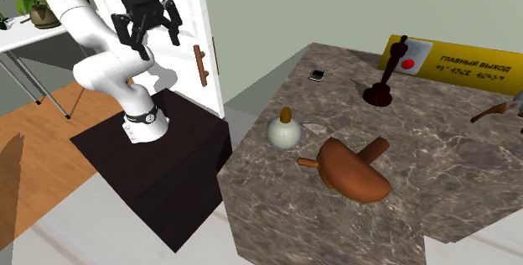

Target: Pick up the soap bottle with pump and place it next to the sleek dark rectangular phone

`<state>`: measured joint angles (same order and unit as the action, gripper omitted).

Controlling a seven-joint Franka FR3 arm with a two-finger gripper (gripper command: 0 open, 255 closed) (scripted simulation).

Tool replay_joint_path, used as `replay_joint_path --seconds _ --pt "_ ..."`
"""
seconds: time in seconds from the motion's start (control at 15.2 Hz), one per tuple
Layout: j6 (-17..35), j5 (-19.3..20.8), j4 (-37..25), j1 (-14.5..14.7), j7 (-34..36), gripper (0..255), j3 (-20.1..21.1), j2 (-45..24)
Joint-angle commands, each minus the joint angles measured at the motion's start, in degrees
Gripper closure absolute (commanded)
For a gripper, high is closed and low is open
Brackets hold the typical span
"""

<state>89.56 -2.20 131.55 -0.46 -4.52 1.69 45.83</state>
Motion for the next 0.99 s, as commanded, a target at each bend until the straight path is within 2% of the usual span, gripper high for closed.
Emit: replay_joint_path --seconds 0.0,0.46,0.92 --pt "0.00 0.00 0.00 0.00 0.00 0 0.00 0.00" --pt "9.61 -2.28 -0.62 1.08 5.47 0 5.42 -10.92" --pt "17.80 -2.39 -4.91 1.67 11.16 0 10.47 -24.14"
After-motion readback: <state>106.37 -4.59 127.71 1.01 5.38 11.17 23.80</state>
